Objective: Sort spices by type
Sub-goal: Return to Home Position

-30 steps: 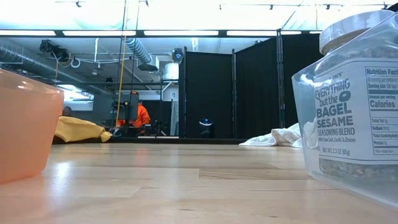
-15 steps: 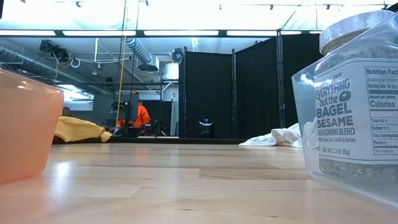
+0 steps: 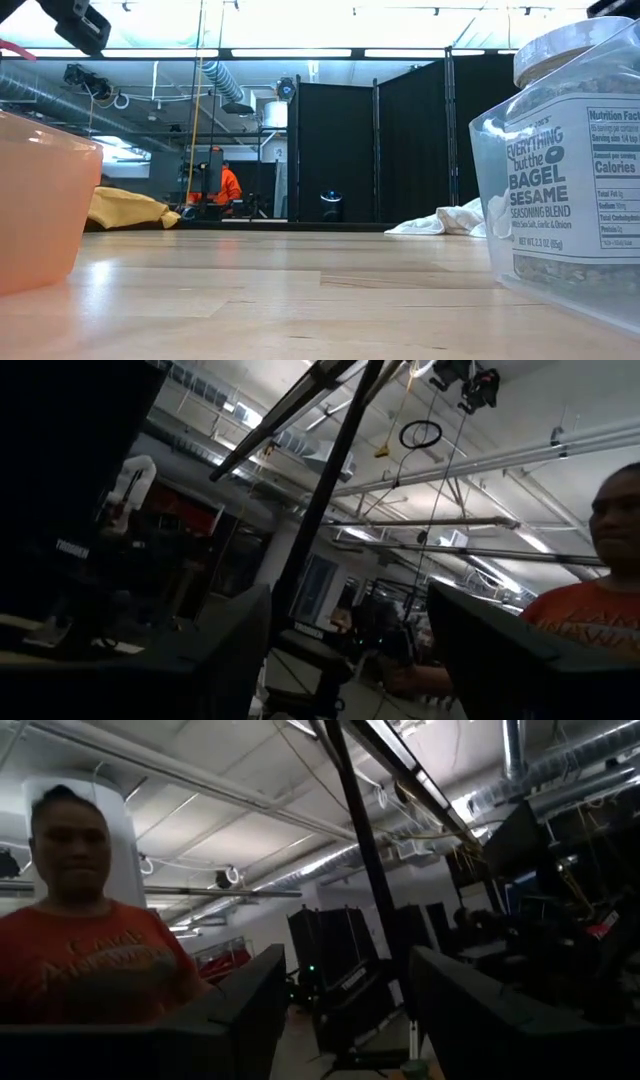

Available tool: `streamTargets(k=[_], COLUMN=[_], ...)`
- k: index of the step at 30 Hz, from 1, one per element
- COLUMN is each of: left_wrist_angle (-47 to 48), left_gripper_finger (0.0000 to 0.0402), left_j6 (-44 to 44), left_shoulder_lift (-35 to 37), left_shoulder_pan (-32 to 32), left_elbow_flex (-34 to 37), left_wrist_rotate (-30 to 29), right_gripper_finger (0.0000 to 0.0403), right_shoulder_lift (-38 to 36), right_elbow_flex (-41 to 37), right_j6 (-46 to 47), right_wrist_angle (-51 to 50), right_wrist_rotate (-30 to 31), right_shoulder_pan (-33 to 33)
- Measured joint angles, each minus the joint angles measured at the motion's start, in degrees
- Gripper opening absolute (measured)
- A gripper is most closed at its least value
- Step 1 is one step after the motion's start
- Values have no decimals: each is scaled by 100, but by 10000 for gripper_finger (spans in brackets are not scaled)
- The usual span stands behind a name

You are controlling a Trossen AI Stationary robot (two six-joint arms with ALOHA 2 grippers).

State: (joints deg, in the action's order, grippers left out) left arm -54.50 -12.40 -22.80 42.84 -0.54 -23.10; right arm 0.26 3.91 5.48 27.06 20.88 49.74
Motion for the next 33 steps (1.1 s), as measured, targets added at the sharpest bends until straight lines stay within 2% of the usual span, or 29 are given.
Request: streamTargets(k=[3, 11, 17, 21, 26, 29, 33], left_wrist_angle=[38, 482, 1005, 1303, 1297, 1235, 1295], left_gripper_finger=[275, 275, 275, 275, 275, 275, 275], left_j6=[34, -134, -181, -339, -498, -625, -1039], left_shoulder_lift=[-1, -7, -7, -7, -7, -5, -6], left_shoulder_pan=[1, 1, 1, 1, 1, 0, 1], left_elbow_flex=[0, 0, 2, 2, 4, 4, 7], left_wrist_rotate=[-1, -88, -362, -719, -828, -529, 303], right_gripper_finger=[221, 222, 221, 226, 234, 238, 243], right_shoulder_lift=[1, 7, 8, 8, 8, 8, 8], right_elbow_flex=[-369, -360, -360, -360, -360, -360, -360], right_j6=[-82, -401, 39, -103, -524, -552, -557], right_wrist_angle=[506, -482, -1687, -1774, -1778, -1805, -2043], right_wrist_rotate=[3, 729, 1304, 1362, 1364, 1364, 1362], right_shoulder_pan=[0, 0, 0, 0, 0, 0, 0])
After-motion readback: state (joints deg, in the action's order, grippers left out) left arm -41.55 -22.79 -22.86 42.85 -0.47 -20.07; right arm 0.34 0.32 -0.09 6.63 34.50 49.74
